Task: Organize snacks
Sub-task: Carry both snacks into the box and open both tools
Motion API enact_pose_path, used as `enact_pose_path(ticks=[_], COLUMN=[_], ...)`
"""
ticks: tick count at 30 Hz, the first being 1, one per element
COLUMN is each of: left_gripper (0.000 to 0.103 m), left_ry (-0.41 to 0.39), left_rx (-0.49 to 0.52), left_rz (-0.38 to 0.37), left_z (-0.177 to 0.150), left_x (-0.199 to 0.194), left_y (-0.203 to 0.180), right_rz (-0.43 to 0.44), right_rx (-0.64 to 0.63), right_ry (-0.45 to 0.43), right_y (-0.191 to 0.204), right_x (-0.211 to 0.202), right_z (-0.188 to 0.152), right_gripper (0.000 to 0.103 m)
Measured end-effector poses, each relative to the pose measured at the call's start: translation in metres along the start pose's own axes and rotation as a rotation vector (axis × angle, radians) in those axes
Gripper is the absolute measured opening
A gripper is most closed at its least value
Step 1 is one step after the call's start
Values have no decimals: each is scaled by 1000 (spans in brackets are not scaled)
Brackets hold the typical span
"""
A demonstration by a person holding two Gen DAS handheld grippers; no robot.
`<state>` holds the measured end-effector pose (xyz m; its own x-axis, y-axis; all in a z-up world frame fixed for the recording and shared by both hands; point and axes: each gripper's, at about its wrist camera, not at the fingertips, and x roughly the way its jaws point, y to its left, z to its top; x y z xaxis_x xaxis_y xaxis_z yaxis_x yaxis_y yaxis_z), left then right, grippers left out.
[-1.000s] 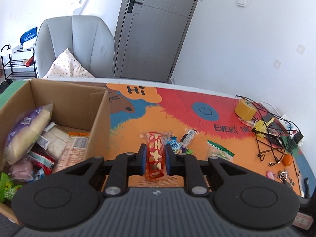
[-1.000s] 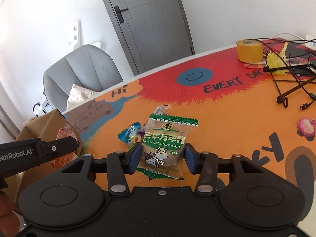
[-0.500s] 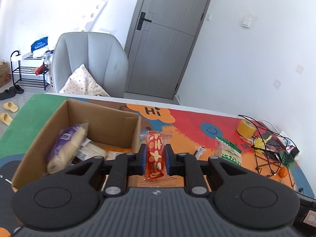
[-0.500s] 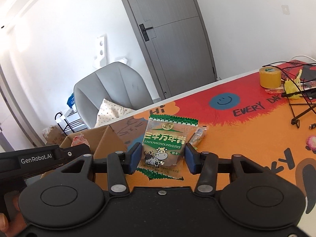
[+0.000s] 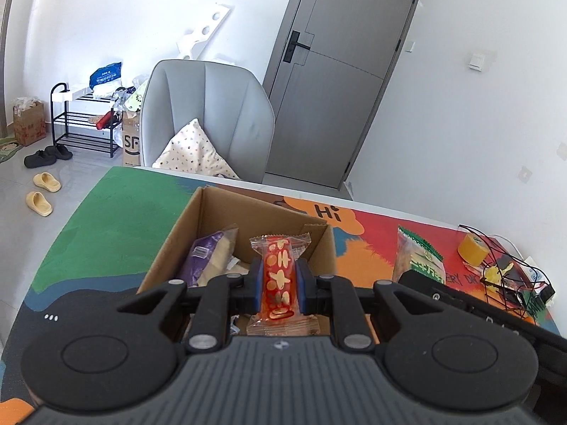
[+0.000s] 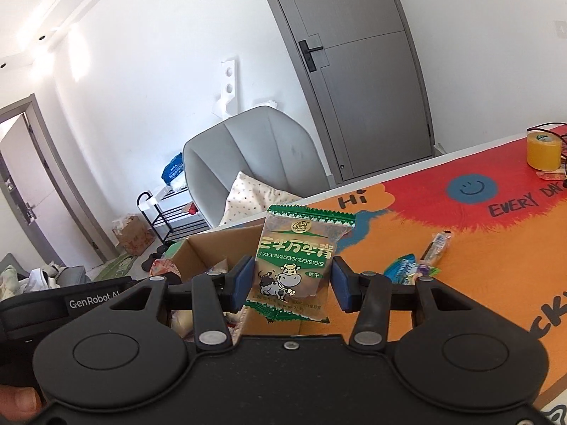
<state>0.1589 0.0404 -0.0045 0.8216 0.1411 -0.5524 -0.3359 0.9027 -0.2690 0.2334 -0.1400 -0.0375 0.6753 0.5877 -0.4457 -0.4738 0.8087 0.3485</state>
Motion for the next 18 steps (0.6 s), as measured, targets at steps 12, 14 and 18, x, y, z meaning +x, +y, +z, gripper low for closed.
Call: enact_pose_path(ticks=[12, 14, 18], left_gripper=[23, 26, 33], left_ry=[-14, -28, -30], left_rx=[-65, -70, -94], left_rz=[68, 80, 103], left_z=[8, 11, 12], left_x=[-11, -15, -18], left_y=[39, 46, 58], right_rz=[65, 75, 95], right_rx=[-44, -49, -60], right_ry=[33, 39, 57], right_y=[39, 44, 55], right_x=[21, 25, 29], right_z=[0, 0, -1], right_gripper=[47, 47, 47])
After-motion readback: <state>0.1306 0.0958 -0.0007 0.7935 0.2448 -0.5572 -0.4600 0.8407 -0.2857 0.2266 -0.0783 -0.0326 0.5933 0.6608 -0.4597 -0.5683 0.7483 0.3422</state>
